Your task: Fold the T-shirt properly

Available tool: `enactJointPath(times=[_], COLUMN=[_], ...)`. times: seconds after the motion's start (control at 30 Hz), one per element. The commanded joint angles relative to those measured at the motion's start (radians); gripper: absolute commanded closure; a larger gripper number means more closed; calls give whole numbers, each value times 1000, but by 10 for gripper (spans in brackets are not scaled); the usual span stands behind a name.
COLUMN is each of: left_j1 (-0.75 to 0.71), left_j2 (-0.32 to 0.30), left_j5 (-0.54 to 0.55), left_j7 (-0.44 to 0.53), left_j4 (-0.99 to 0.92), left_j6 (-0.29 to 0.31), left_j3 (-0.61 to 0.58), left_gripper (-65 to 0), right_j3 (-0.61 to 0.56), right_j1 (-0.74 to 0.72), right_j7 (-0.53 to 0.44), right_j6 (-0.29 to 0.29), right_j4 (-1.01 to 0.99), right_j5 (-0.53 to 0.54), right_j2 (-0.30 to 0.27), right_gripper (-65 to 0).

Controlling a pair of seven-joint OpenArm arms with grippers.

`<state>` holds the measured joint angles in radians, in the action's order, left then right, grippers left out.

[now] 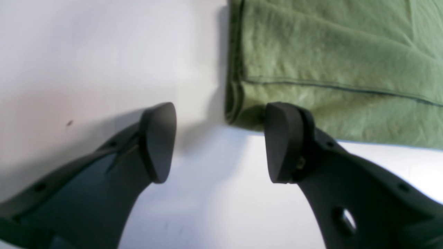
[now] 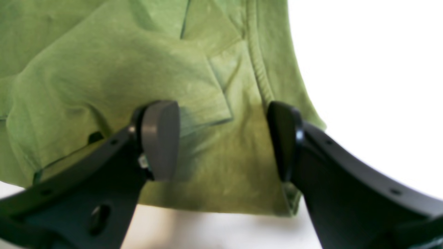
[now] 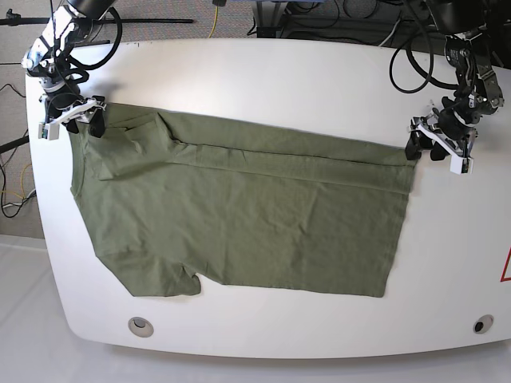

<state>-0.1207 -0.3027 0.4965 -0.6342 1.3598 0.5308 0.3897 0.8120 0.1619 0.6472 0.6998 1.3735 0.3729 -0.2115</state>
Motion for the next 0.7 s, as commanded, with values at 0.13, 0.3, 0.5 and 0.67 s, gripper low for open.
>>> enactJointPath(times=[0.13, 0.3, 0.5, 0.67], left_j1=[33, 57, 62, 42], left_j2=[-10, -10, -12, -30], left_j5=[-10, -30, -31, -16], left_j7=[8, 56, 70, 61], left_j4=[-31, -108, -133, -104], left_j6=[5, 7, 5, 2], left_j3=[-26, -33, -28, -28], left_gripper=[-376, -272, -102, -43], right_j3=[4, 5, 6, 4], right_j1=[-2, 0, -1, -6], right_j7=[1, 4, 5, 5], right_j6=[-2, -2, -2, -2], right_j4=[15, 9, 7, 6], right_j5=[1, -8, -9, -7], right_j2=[-12, -12, -12, -12], right_gripper=[-383, -385, -386, -381])
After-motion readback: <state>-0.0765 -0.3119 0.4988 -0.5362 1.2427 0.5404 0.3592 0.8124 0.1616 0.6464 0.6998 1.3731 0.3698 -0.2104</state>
